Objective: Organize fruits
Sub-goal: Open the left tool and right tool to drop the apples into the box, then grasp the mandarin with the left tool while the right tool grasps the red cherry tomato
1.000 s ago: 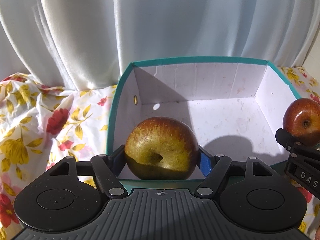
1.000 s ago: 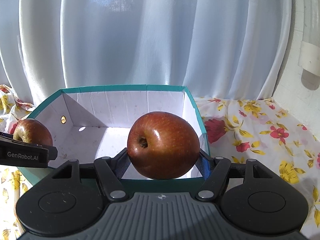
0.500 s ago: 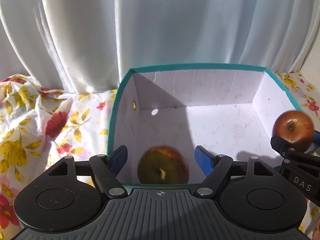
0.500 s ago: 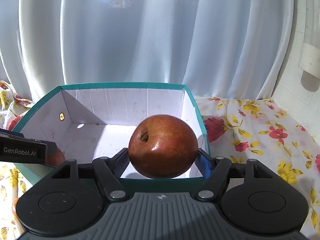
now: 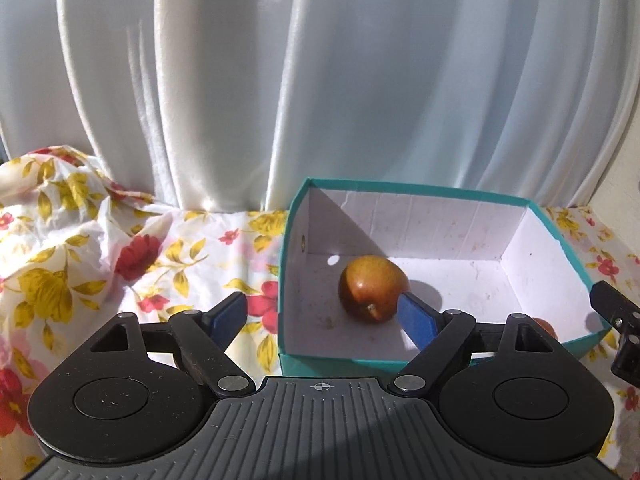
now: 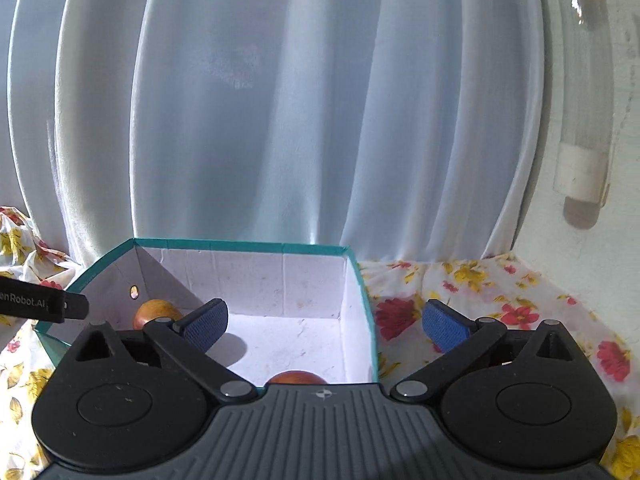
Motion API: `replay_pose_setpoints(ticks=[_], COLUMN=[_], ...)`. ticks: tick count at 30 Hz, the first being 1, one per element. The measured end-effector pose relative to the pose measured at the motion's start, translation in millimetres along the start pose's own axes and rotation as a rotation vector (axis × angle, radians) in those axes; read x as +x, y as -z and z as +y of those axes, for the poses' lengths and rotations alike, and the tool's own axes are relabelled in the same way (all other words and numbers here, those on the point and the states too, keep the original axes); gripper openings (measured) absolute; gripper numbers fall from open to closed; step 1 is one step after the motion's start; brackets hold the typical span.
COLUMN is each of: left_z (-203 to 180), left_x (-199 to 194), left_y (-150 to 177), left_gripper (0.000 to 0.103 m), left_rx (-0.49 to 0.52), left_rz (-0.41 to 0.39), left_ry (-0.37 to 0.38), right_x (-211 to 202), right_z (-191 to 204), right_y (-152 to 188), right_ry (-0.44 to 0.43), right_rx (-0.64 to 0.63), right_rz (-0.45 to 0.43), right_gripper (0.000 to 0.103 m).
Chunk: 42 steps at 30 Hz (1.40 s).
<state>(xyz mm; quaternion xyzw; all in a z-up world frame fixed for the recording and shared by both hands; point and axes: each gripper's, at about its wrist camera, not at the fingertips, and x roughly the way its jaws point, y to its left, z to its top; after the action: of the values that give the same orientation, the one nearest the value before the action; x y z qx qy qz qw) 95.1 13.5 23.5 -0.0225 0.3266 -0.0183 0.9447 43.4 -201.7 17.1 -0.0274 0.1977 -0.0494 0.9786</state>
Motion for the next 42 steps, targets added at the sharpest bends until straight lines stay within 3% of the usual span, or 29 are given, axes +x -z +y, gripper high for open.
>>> replay_pose_setpoints(ticks=[4, 6, 9, 11, 15, 17, 22, 27, 42], left_z=[14, 18, 24, 29, 21, 17, 21, 15, -24], left_x=[-19, -25, -35, -40, -41, -44, -51, -60, -86], left_y=[14, 25, 46, 60, 85, 97, 120, 135, 171], left_gripper=[0.088, 0.089, 0.089, 0.096, 0.093, 0.091, 0.091, 0.09, 0.086], left_rx=[-0.049, -0.047, -0.06, -0.099, 0.008, 0.068, 0.071, 0.103, 0.265], left_rz=[-0.063, -0.063, -0.036, -0.006, 0.049, 0.057, 0.123, 0.145, 0.138], left_ry=[0.005, 0.031, 0.078, 0.107, 0.023, 0.006, 0.109, 0.159, 0.227], right_x=[-31, -36, -35, -39, -47, -50, -54, -59, -52], right_z=[-6, -8, -11, -14, -9, -8, -8, -9, -7], right_y=[13, 22, 43, 59, 78, 82, 90, 96, 106], right_ry=[0.002, 0.002, -0.027, -0.065, -0.068, -0.055, -0.053, -0.056, -0.047], right_rx=[0.016, 0.047, 0.113, 0.182, 0.176, 0.161, 0.174, 0.161, 0.052], right_rz=[-0.071, -0.009, 0.166, 0.227, 0.277, 0.279, 0.291, 0.3, 0.289], right_gripper=[0.103, 0.103, 0.103, 0.103, 0.103, 0.103, 0.103, 0.101, 0.072])
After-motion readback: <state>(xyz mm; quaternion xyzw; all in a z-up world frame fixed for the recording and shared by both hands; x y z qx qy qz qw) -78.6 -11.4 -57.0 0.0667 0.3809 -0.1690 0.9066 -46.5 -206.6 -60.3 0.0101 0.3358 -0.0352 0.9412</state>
